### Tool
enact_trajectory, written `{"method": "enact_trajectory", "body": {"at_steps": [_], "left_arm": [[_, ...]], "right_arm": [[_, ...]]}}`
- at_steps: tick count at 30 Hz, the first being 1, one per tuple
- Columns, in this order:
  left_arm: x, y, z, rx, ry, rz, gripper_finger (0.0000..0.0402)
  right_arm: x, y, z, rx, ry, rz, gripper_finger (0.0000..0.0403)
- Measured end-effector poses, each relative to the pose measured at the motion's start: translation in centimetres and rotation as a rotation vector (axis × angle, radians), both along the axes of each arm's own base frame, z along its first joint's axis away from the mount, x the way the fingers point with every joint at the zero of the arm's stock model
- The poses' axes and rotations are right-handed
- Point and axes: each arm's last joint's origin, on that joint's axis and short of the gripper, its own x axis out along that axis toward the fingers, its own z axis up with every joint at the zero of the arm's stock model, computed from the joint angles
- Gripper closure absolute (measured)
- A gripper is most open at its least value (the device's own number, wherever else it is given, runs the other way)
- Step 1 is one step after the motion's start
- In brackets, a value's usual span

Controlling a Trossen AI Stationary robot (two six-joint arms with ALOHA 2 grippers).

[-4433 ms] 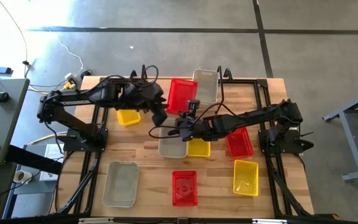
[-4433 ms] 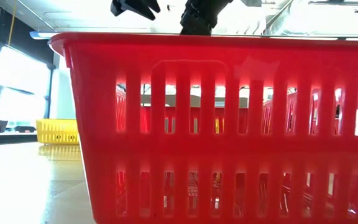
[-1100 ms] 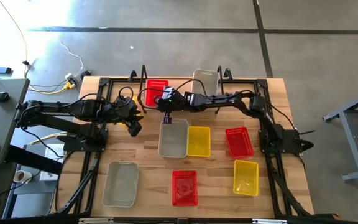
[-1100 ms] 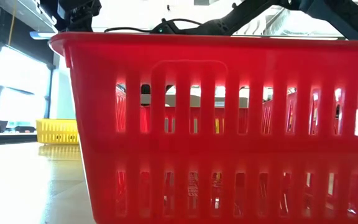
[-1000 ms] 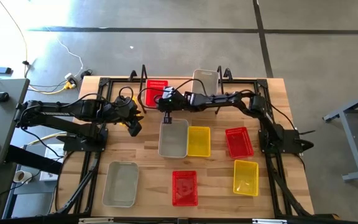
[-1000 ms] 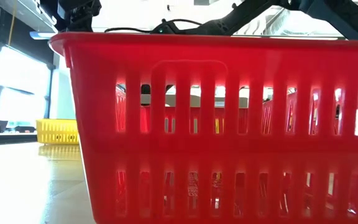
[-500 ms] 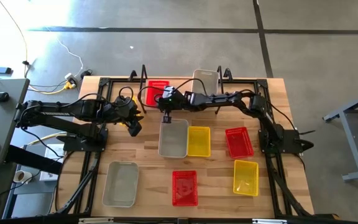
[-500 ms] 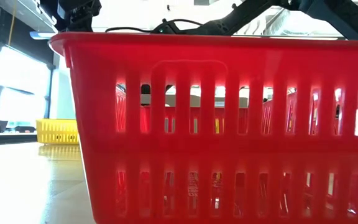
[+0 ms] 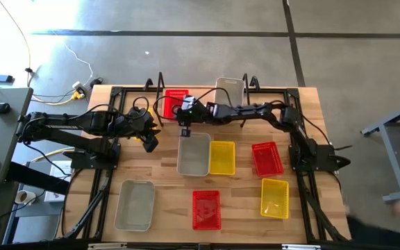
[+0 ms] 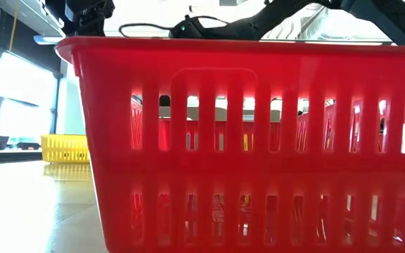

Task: Stack baskets on shelf by color
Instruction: Put the top yellow bin on the shelf

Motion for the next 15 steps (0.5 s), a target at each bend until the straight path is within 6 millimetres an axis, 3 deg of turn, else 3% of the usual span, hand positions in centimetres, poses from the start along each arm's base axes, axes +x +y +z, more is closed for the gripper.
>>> {"method": "enact_trajectory", "body": {"at_steps": [6, 15], "left_arm": [[0.0, 0.0, 0.0, -0.008, 0.0, -0.007, 0.0273], [0.0, -0.1, -0.1, 0.001, 0.023, -0.062, 0.0273]], "right_arm": [[-0.5, 0.7, 1.8, 0.001, -0.009, 0.005, 0.0304], [-2.8, 2.8, 5.2, 0.083, 0.076, -0.006, 0.0304]]}}
